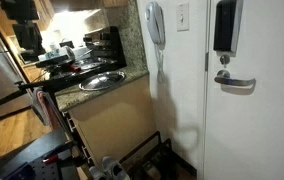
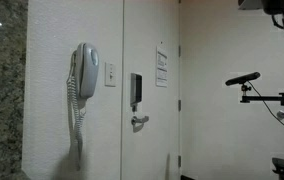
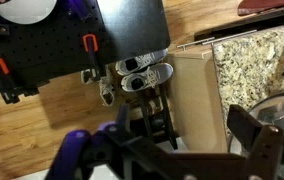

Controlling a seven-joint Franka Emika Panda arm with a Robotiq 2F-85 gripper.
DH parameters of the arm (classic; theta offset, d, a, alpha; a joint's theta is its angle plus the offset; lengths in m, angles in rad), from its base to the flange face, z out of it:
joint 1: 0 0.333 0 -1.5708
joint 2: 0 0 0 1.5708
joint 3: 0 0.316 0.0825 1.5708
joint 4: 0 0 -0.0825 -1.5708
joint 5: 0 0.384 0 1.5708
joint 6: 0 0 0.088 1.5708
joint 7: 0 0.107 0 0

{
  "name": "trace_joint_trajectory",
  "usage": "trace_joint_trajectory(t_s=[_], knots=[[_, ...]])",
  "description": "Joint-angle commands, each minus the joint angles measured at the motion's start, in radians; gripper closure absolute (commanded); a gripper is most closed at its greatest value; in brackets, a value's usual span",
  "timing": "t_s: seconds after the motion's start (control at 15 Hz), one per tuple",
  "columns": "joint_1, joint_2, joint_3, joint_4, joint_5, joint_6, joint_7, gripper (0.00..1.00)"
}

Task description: Unhang the phone receiver, put it on the counter, and then press the button of the thing on the wall

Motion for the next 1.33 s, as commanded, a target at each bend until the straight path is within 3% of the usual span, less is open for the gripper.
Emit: trace_joint_trajectory(t_s=[0.0,0.73,1.27], knots=[[-0.013,-0.002,0.010,0.002,0.007,-0.005,-0.007,0.00],[-0.026,0.013,0.031,0.013,-0.019,0.019,0.002,0.00],[-0.114,0.157,0.109,0.134,-0.212,0.340,0.014,0.00]])
